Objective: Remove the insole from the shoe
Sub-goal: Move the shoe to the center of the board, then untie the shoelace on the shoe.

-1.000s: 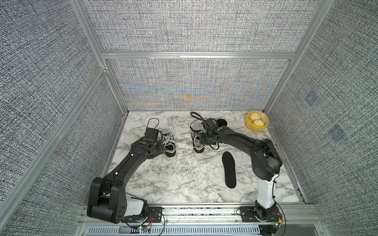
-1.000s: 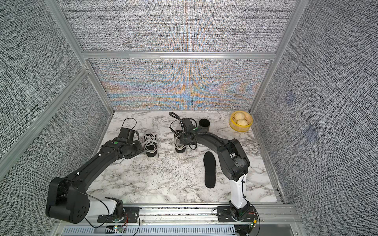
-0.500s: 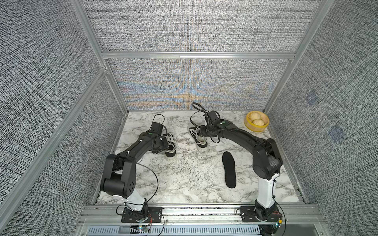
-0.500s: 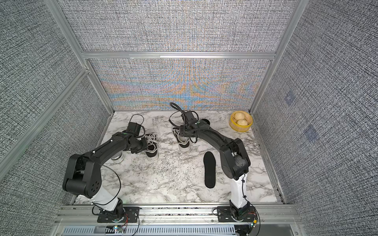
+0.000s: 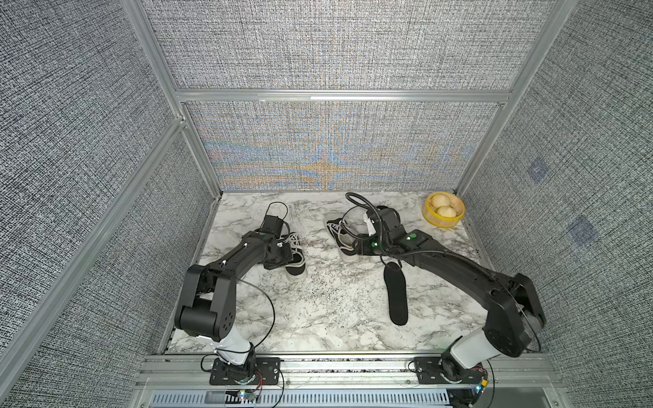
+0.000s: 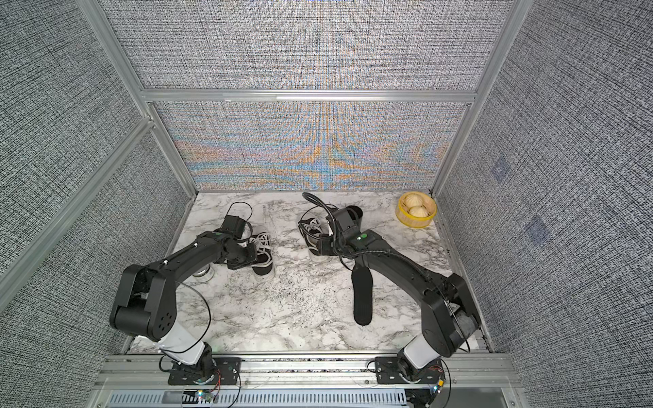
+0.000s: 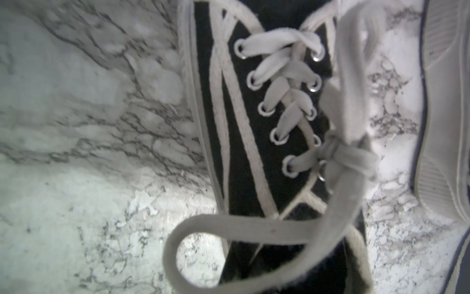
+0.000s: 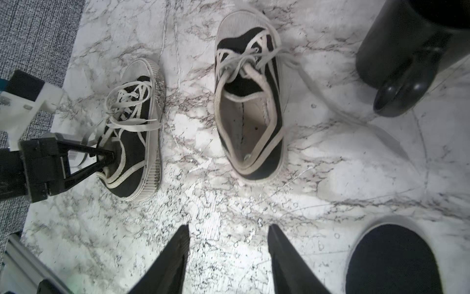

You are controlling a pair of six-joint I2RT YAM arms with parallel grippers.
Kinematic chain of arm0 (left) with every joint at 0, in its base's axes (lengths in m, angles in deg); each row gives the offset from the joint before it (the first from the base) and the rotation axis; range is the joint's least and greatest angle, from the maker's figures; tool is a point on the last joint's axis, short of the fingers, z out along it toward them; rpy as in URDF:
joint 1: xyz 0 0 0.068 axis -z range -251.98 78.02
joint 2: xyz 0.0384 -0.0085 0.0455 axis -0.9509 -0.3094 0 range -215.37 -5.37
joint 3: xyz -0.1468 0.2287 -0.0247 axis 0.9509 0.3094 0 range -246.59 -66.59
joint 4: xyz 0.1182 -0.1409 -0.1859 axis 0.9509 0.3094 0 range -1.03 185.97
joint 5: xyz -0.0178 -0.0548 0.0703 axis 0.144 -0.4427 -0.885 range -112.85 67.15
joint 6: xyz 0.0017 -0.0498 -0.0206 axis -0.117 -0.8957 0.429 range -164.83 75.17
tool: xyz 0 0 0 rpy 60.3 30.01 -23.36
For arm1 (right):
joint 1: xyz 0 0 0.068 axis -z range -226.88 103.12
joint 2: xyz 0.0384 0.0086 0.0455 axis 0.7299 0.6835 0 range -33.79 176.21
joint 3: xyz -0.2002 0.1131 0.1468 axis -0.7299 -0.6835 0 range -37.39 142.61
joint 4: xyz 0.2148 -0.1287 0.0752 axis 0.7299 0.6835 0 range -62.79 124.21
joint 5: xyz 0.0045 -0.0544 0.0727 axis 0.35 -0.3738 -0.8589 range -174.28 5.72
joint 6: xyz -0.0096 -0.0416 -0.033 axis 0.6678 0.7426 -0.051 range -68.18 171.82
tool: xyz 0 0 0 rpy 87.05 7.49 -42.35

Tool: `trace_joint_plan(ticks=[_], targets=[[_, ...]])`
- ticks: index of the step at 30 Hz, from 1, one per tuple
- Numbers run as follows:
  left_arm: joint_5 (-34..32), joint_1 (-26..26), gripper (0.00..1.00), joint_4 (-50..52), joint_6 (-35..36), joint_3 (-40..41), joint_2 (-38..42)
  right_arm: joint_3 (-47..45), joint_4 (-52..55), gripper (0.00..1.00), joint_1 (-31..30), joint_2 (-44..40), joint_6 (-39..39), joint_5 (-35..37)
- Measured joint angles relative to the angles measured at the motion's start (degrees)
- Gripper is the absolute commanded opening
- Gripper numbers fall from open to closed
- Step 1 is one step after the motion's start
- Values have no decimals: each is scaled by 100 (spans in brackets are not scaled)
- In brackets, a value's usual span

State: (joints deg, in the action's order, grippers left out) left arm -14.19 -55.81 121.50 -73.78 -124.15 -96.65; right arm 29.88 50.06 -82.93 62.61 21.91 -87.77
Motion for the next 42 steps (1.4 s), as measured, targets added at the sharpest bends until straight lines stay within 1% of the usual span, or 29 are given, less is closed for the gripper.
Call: trace_joint_plan(ticks=[4, 9, 15, 19, 21, 25, 27, 31, 35, 39, 42], targets=[[52, 389, 0, 24, -7, 564, 592, -385, -83, 52, -151, -216, -127, -111], [133, 970, 0, 44, -149, 1134, 1167, -601, -85, 47, -295, -245, -258, -179], [240, 1602, 0, -234, -411, 1373, 1307, -560, -162, 46, -566, -219, -291, -280], [369, 1869, 0, -549, -461, 1453, 1261, -634, -452, 46, -761, -258, -109, -457], [393, 1893, 4, -678, -474, 1508, 1263, -833, -684, 46, -817, -345, 26, -627], [321, 1908, 21, -726, -560, 1624, 1486, -1255, -1244, 46, -907, -481, 678, -811], [293, 1923, 27, -699, -619, 1650, 1663, -1432, -1582, 46, -960, -476, 1239, -896], [76, 1928, 32, -636, -785, 1707, 2046, -1497, -2037, 46, -1097, -262, 2573, -929], [-319, 1928, 36, -435, -1241, 1856, 2583, -1471, -2435, 45, -1226, 105, 3762, -933], [-835, 1923, 36, -208, -1950, 2138, 3095, -1174, -2544, 42, -1226, 660, 4411, -933], [-1099, 1921, 36, -118, -2411, 2358, 3407, -1113, -2693, 39, -1228, 887, 4621, -892]])
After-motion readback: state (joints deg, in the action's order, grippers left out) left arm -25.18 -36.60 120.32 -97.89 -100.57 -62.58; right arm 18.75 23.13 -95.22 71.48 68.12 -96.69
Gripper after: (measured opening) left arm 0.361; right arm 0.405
